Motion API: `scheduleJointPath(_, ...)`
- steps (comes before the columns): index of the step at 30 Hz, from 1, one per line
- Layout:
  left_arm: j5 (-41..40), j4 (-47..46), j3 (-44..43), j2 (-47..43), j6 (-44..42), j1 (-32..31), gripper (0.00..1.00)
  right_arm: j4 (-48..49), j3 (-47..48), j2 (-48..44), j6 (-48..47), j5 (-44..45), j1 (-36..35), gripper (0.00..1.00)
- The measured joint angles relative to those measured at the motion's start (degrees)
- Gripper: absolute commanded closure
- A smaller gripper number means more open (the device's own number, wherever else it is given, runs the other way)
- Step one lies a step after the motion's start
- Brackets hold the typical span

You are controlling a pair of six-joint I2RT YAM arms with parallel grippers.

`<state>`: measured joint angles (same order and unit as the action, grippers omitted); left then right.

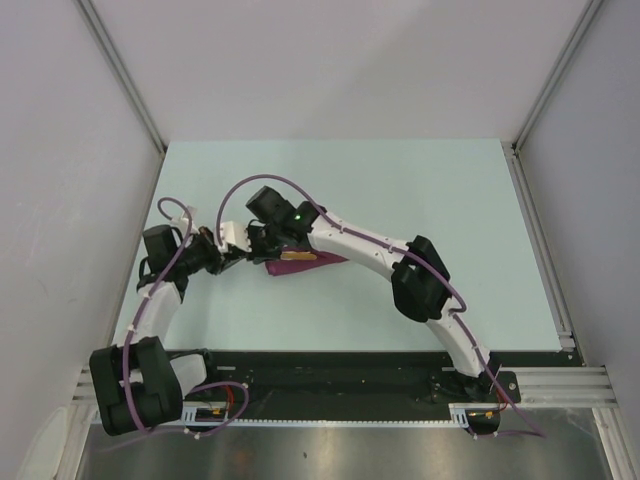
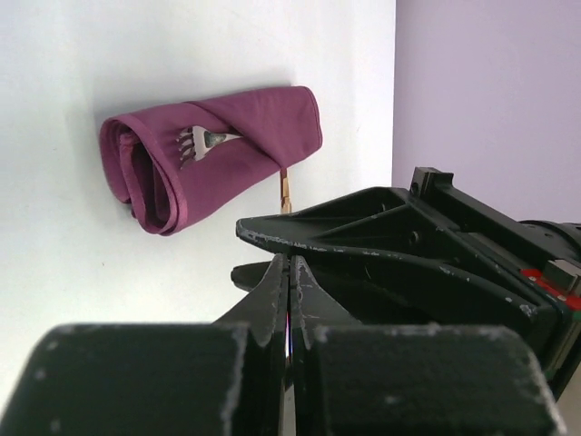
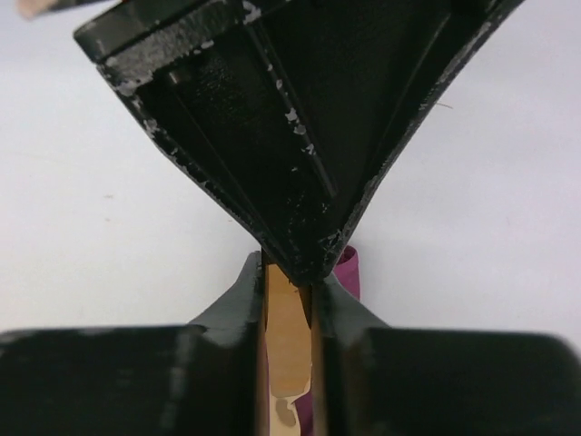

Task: Fold the napkin into a case and place the utensils inside
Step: Stuff the knife at the center of the board.

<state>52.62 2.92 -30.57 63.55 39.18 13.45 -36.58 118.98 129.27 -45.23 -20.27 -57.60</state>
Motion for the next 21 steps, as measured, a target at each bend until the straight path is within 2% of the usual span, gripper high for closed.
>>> scheduleJointPath(1, 0.00, -0.24, 0.17, 0.04, 0.17, 0.22, 0.96, -0.57, 0.74, 0.44, -0.09, -0.11, -0.04, 1.00)
scheduleJointPath(2, -0.20, -0.35, 0.33, 0.07, 0.39, 0.31, 0.87, -1.38, 1.73, 1.05, -0.31, -0.20, -0.04, 1.00)
scheduleJointPath(3, -0.48, -0.33, 0.46, 0.09, 0.48, 0.50, 0.69, -1.99, 2.51, 1.53, -0.31, -0.31, -0.07, 1.00)
scheduleJointPath(6, -1.36, 1.57, 0.46, 0.11, 0.24, 1.33, 0.59, -2.47, 3.26, 2.38, -0.79, 0.11, -0.09, 1.00)
scheduleJointPath(11, -4.02, 7.06, 0.28, -1.81, -1.25, 4.37, 0.57, -3.17, 3.30, 3.67, -2.51, 0.13, -0.31, 1.00)
scheduleJointPath(16, -10.25, 12.50, -0.81, -5.44, -3.04, 8.63, 0.57, -3.54, 3.30, 5.03, -4.22, 0.13, -0.42, 1.00)
scheduleJointPath(21, -11.50, 13.79, -1.01, -4.63, -3.69, 9.14, 0.58, -3.93, 3.23, 5.60, -5.88, 0.07, -0.33, 1.00)
